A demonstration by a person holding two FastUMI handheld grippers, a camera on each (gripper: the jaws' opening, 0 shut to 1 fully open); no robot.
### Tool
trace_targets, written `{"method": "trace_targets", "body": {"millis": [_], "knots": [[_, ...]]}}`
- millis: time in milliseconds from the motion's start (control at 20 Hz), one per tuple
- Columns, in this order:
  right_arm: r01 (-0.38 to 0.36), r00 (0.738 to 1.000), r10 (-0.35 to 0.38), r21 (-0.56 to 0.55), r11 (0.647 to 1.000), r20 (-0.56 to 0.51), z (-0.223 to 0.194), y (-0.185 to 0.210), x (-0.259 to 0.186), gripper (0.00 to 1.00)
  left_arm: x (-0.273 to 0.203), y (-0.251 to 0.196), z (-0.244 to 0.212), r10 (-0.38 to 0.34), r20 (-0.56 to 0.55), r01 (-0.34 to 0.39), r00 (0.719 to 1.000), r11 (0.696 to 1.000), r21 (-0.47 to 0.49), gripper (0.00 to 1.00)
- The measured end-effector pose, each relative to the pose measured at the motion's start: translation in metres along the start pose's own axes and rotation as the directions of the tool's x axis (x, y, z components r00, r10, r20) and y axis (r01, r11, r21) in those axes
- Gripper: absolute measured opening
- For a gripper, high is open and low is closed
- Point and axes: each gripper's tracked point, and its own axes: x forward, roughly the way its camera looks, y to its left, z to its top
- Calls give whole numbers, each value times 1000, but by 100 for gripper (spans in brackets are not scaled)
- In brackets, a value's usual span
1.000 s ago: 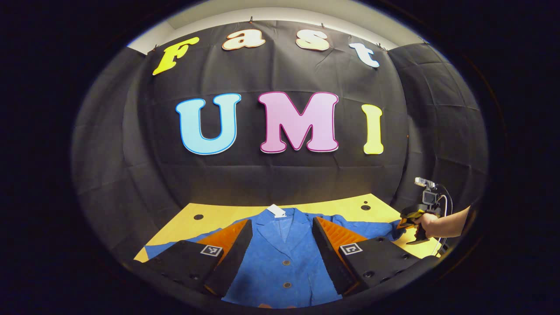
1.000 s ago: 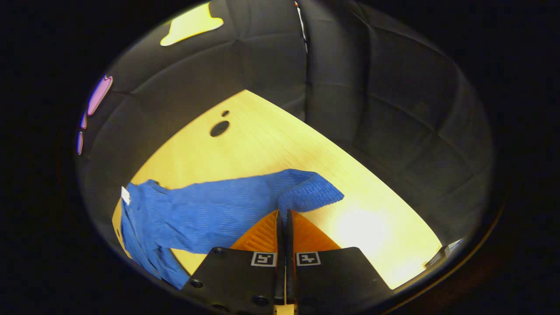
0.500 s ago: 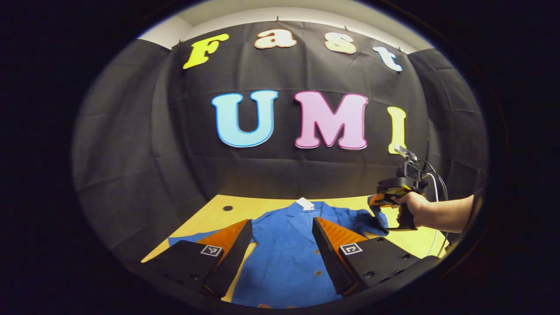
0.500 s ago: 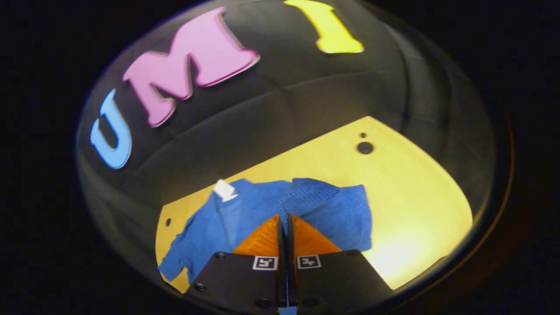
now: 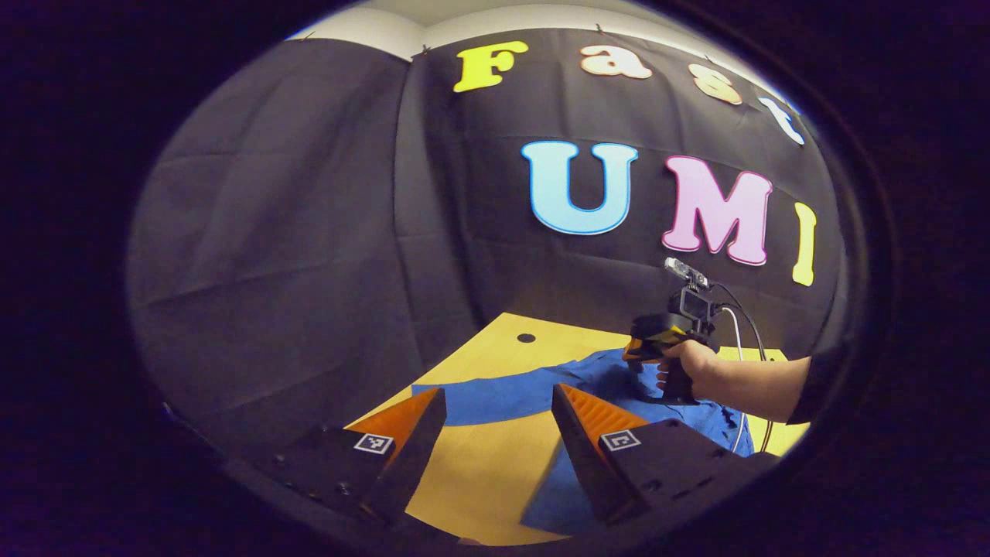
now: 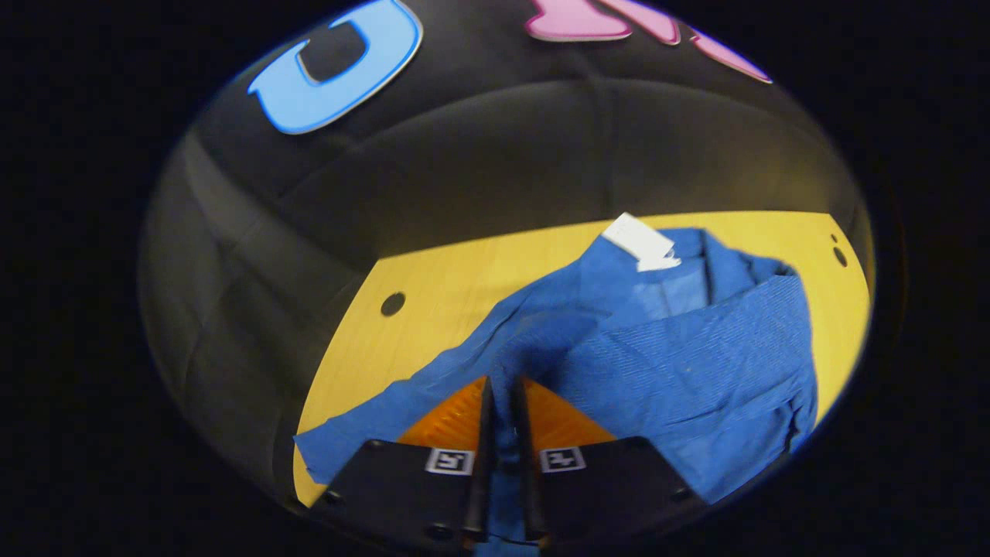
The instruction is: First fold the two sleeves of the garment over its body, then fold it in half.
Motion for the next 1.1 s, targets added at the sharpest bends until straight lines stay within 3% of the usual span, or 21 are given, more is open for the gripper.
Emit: {"method": "trace_targets", "body": {"millis": [100,200,250,300,350,400,500,600,700,850,900,1100], "knots": [[28,1000,-27,-53,998,14,-9,-1,5,53,33,25,-10,15,-29,-15,999,1000,-26,80],[43,994,-29,-131,990,103,-3,-7,-17,60,76,49,-22,10,-72,-15,997,998,-67,80],[50,989,-25,-163,985,148,0,-9,-36,77,108,67,-36,11,-118,-23,993,994,-104,80],[55,982,-20,-184,981,188,3,-15,-51,77,133,75,-48,-2,-175,-21,985,991,-130,80],[49,974,-5,-192,980,226,3,-17,-68,78,151,79,-69,-29,-272,-12,962,989,-148,80],[32,967,17,-188,982,253,1,-19,-84,90,171,80,-82,-54,-336,-1,940,986,-164,81],[-13,964,57,-166,986,262,-15,-26,-111,89,197,90,-93,-23,-404,-54,915,982,-180,82],[-8,970,42,-139,990,239,-40,-55,-141,90,228,98,-94,11,-436,-101,900,978,-184,82],[-20,971,46,-113,993,233,-61,-76,-160,90,250,97,-102,54,-482,-128,874,984,-121,82],[15,993,0,-121,993,121,-101,-124,-178,90,265,75,-121,77,-566,-157,821,983,-93,82],[25,997,-18,-105,994,71,-112,-139,-185,89,264,81,-125,101,-573,-179,813,980,-82,82],[30,992,-31,7,1000,122,-92,-175,-214,90,271,77,-124,143,-534,-200,833,978,-51,82]]}}
